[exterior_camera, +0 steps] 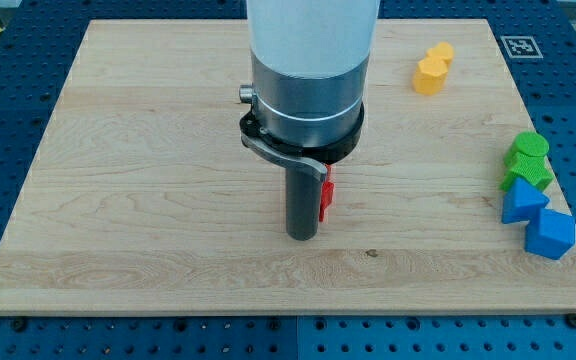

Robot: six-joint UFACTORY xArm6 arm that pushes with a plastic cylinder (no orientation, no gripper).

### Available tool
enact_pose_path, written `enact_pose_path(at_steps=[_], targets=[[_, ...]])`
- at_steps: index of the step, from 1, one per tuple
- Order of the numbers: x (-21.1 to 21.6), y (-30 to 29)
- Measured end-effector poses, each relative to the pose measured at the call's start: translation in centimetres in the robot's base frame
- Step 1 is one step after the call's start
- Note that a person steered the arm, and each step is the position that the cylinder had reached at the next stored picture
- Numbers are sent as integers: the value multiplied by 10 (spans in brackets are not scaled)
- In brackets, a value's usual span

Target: Push red star along with red circle up a bit

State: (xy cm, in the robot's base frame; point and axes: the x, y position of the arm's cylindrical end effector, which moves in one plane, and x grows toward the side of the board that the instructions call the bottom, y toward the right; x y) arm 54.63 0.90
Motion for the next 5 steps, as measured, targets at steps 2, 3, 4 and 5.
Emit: enact_pose_path(at_steps=[2, 3, 4, 5], targets=[[34, 8], [34, 47], [27, 51], [-5, 35]])
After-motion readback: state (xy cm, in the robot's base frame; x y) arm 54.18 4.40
